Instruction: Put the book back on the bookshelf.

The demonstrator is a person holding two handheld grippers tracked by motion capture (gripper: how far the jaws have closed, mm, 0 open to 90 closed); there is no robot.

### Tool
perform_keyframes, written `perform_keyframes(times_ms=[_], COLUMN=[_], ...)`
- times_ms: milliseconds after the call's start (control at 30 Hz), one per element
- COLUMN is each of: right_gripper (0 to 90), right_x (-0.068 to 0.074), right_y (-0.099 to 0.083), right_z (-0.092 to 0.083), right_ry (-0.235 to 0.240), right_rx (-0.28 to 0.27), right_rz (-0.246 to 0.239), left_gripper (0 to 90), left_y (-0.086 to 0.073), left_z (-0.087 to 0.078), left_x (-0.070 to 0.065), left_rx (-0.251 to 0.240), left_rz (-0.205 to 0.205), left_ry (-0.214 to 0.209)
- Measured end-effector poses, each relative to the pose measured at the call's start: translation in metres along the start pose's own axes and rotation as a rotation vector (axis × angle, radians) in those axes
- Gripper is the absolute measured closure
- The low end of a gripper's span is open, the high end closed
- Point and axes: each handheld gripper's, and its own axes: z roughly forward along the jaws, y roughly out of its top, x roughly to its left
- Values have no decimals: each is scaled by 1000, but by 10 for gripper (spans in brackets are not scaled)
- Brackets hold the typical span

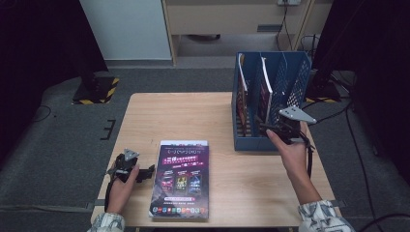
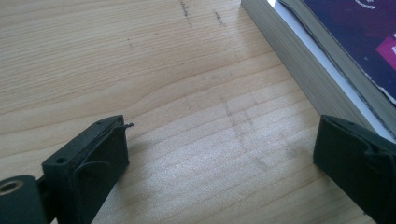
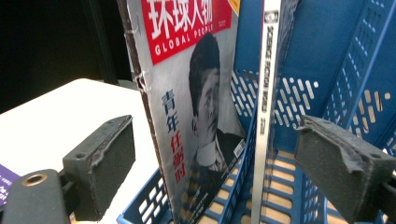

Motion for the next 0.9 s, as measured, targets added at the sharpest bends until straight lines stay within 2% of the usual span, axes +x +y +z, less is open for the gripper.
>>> perform_keyframes(times_ms=[167,400,533,700,900], right_gripper=[130,131,128,123,120], right_x=[1,13,22,36,58], right_y=[-9,-25,-34,-47,-56], right_z=[-5,-15,-17,-18,-13], right_ry=[10,45,56,85,143], right_rx=[9,22,51,81,103], right_rz=[7,0,-32,-48,-48], left_gripper=[22,7,1,0,1], left_y=[0,1,1,1,1], left_z=[0,1,1,1,1], left_x=[0,-1,-1,0,0], left_rx=[-1,5,7,8,7], left_rz=[-2,-3,-4,-4,1], left_ry=[0,3,-2,-4,-5])
